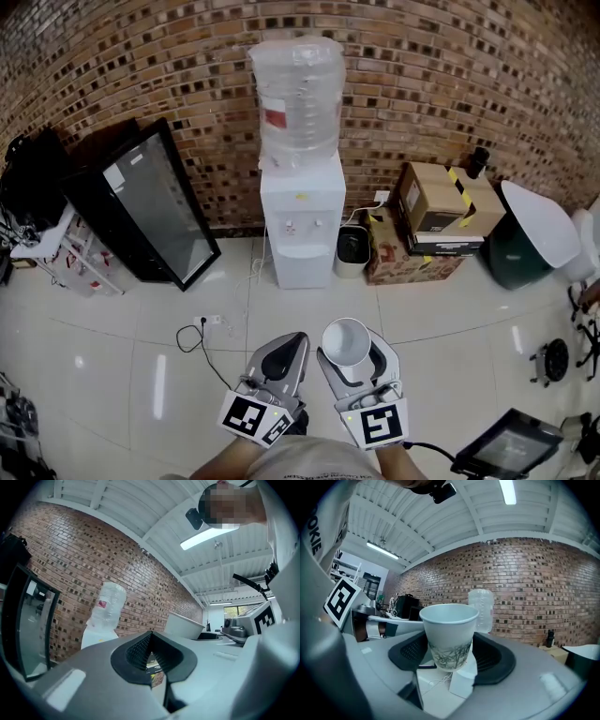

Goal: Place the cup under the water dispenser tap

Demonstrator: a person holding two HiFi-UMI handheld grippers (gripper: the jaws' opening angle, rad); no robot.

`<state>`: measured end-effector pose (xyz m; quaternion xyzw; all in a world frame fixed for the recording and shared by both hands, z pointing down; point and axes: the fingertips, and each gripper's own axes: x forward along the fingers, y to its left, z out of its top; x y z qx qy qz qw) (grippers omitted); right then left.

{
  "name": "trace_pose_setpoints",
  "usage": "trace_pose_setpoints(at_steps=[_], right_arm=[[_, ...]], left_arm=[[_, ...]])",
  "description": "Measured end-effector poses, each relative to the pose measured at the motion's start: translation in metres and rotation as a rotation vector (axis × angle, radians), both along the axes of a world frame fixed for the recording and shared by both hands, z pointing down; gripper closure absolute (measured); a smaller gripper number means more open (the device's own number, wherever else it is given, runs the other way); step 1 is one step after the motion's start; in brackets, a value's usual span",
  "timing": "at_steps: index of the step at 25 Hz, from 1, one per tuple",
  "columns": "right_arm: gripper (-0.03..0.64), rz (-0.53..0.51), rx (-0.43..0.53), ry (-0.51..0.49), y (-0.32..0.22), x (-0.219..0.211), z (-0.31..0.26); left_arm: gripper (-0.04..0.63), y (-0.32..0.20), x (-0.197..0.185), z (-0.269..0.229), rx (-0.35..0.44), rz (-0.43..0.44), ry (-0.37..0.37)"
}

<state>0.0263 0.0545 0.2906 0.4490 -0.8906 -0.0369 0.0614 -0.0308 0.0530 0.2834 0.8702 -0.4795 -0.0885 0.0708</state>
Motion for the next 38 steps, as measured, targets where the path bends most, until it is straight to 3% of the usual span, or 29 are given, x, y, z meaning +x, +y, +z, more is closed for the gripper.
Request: trace_pose_setpoints(at_steps=[17,38], right_arm=[[0.310,0.050,0.001,0.067,-0.080,-0.056,0.000],[0.310,0.037,-0.024,0.043,-0.164,-0.057,0.011]], left_arm=[[0.609,-0.089,-0.054,-0.003,0.022,0.041,0.051],[0.609,-0.165,-0.055,0.011,-0.019,0.037,0.023]])
